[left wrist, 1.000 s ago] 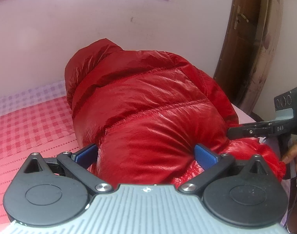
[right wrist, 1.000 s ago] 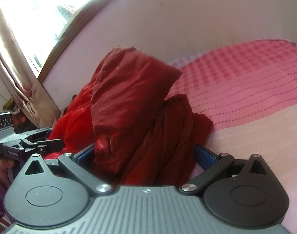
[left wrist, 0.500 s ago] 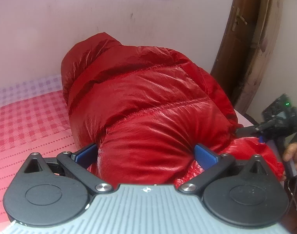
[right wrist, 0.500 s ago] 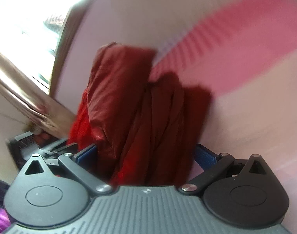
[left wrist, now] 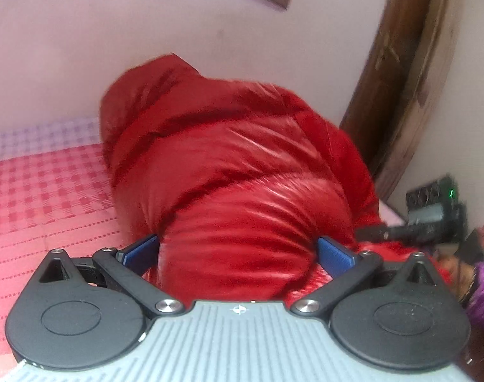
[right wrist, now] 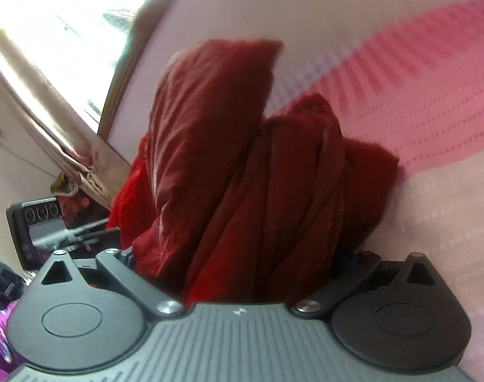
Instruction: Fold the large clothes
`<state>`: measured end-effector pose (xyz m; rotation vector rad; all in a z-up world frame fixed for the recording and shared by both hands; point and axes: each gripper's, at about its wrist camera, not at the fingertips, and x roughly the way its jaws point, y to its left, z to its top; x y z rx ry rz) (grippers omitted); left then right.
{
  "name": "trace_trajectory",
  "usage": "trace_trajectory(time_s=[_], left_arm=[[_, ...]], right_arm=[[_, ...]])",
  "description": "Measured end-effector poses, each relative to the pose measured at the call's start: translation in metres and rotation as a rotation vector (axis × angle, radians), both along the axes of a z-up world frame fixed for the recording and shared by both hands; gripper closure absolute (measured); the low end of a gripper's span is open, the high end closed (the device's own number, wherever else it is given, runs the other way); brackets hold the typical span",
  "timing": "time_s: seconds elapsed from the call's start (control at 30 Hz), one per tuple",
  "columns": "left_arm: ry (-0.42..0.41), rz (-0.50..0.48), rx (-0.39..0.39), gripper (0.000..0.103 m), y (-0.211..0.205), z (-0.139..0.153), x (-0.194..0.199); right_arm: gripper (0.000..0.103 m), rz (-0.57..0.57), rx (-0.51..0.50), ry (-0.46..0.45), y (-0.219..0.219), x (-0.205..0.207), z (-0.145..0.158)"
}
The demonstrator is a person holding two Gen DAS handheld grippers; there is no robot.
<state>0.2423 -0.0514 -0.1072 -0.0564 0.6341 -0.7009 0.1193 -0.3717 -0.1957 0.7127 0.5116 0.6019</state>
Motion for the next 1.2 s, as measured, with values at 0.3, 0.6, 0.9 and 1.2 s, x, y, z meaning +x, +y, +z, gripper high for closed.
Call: trace_trajectory(time_s=[0.3,0.6,0.9,1.2], left_arm=[[0.295,-0.045,-0.236,0.0,0.042,-0.026,0.052],[0.522,-0.174,-0.436,0.0,0.03,-0.076,0.085],[0.14,-0.05,-0.215,0.007,0.0,-0.04,0.01],[-0.001,0.069,-0.158,0.009,0.042,0.0,-0.032]], right_arm=[[0.0,0.009,0.011,0.002,-0.001,-0.002,-0.001],[0.0,-0.007,0.05,0.017,0.001,0.007,-0.005],[0.024,-0.074,-0.221,-0.188,0.051,-0.018,0.046],[0.031,-0.035,-0.308,-0.299,0.112,-0.016,0.086]])
